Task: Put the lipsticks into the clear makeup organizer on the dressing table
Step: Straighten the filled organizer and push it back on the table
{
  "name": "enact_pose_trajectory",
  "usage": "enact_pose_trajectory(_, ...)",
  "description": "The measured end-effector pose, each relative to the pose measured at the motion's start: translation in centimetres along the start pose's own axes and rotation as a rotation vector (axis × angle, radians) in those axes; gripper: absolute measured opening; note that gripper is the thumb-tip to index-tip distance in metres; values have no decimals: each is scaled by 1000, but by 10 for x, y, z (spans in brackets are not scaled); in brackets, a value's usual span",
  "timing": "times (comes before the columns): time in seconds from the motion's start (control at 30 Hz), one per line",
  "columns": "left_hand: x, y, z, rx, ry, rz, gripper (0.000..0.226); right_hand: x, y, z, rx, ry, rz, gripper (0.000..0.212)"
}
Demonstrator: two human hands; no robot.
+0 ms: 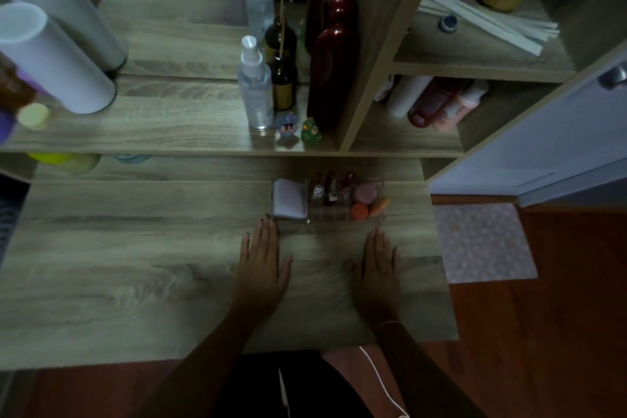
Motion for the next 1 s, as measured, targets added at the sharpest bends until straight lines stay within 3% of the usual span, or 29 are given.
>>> enact_pose_trajectory(0.3, -2, -4, -2, -2, 23, 30, 68, -8, -3, -7, 15, -60, -10, 59)
enact_pose_trajectory(0.47, -1, -9, -4, 49, 22, 15, 70, -5, -21, -19, 218, -36, 91, 54)
enact_pose_trajectory(0.73, -2, -40, -14, 403, 126, -169, 63, 12, -80, -54, 299, -10, 118, 53)
enact_pose_trajectory(1.0, -22, -84, -42, 635, 217, -228, 50, 15, -134, -90, 343, -8, -4, 54)
Point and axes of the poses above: each hand's wrist, its own y-axis towards the middle knuckle, its own x-axis out of the palm, z = x × y, the point moved 6 cm from there along y, towards the middle knuckle, and after that the axes turned 6 degrees about x, right-handed, at the moved point
